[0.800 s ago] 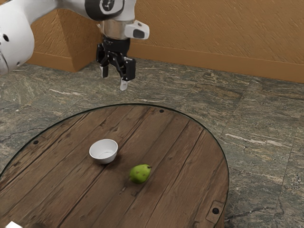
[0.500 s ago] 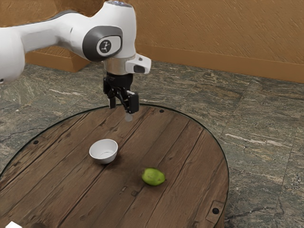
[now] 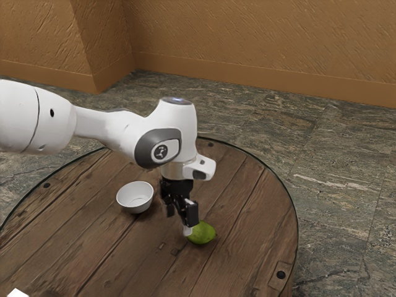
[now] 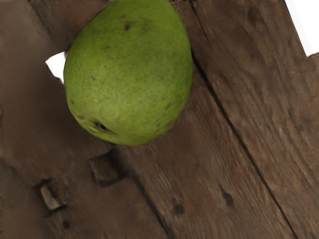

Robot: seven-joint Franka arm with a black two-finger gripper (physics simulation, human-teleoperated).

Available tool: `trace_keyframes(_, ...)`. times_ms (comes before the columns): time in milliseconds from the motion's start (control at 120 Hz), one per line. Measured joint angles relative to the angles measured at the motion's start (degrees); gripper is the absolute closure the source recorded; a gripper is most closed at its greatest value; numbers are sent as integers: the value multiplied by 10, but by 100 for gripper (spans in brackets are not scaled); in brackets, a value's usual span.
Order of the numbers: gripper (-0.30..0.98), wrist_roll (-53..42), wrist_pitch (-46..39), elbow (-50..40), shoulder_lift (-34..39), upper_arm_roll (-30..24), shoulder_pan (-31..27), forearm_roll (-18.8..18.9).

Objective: Place the pear in the bowl.

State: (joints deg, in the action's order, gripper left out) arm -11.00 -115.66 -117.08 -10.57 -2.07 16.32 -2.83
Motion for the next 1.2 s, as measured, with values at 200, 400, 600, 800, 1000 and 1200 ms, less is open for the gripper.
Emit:
trace_keyframes(200, 0, -60, -67, 25, -63, 3, -2, -19)
trace_keyframes(400, 0, -139, -94, 47, -103, 4, -3, -22)
trace_keyframes(600, 1, -207, -108, 59, -134, 4, -3, -23)
trace_keyframes(800, 15, -257, -125, 60, -144, 3, -3, -23)
trace_keyframes(1000, 22, -293, -140, 60, -143, 4, -3, -28)
trace_keyframes(1200, 31, -315, -96, 82, -136, 5, -3, -13)
